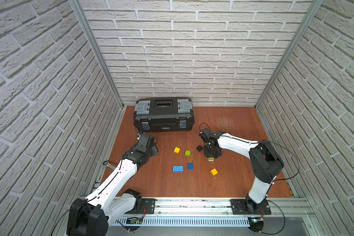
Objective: Assemble the number 4 with lego
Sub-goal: Assemble the lego brick with the lego brick.
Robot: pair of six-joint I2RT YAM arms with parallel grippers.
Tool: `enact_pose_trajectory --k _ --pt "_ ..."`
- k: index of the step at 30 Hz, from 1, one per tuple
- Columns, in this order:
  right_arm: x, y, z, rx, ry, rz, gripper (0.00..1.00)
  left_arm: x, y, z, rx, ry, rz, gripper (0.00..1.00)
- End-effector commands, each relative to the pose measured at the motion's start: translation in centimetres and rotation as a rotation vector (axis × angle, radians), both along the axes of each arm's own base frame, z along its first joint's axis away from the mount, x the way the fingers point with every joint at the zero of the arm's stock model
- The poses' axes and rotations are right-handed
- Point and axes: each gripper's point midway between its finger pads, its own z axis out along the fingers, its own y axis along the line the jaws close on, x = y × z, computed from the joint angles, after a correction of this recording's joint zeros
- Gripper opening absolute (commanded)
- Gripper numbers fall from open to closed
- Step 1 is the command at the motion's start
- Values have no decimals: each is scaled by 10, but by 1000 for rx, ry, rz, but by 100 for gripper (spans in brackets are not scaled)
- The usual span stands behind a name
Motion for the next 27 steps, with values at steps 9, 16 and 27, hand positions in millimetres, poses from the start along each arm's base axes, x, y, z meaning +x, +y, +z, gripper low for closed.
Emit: enact_pose_trajectory --k 9,16,27 --pt "-14 -33 -11 -70 89 5 22 -8 -1 -18 -27 23 5 56" --pt "2 -20 38 -35 -9 55 49 -7 0 -18 -24 26 10 57" --pt "-6 44 58 37 -44 179 67 -6 1 -10 -26 24 21 57"
